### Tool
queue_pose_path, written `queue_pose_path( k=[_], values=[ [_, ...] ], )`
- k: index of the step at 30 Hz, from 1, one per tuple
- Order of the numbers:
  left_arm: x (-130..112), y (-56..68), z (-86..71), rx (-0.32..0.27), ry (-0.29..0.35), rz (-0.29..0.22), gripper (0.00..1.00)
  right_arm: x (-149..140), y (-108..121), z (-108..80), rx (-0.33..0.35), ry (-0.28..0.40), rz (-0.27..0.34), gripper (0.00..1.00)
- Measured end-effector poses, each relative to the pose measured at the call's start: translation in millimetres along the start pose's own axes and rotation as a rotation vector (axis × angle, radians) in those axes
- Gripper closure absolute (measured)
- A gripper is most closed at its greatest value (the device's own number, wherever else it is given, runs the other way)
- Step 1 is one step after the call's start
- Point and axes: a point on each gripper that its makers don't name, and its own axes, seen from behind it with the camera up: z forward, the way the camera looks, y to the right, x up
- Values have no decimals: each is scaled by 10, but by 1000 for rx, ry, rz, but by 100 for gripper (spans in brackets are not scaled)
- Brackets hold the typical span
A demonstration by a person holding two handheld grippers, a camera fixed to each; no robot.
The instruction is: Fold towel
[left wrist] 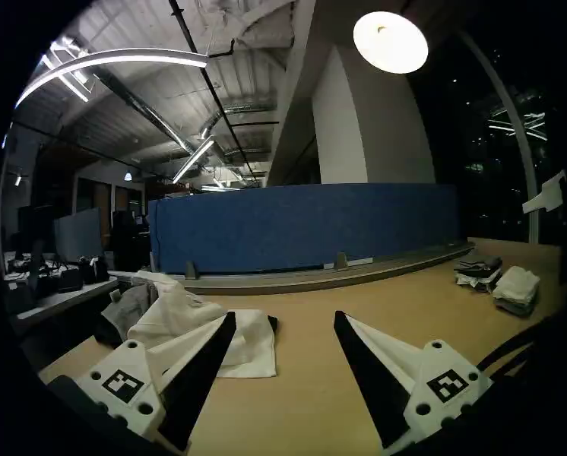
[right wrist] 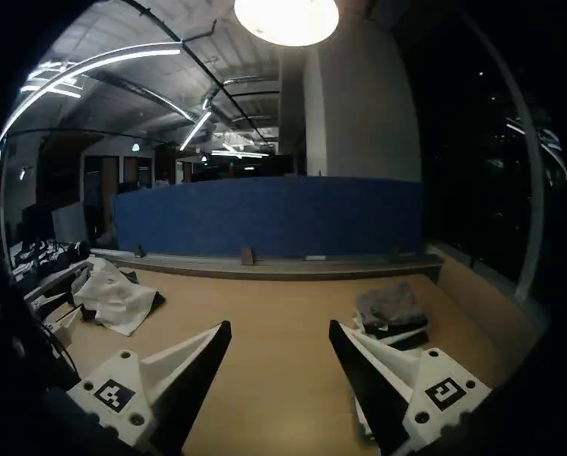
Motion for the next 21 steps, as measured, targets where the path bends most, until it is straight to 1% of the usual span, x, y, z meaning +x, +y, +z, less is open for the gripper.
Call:
queue_pose_path(
  k=[6,15,18,21],
  values=[
    [-202,-48,20,16,-2,-34,4,-96,-90,84,15,-7,-13,0],
    [-421,-146,49,42,1,-45,4,-150,-125,143,18,-11,-25,0],
    [-470,-169,50,48,-2,-46,4,-160,-120,153,19,-10,-22,0],
    [-469,-191,56,56,3,-55,4,-180,-122,162,22,-12,-20,0]
  ],
)
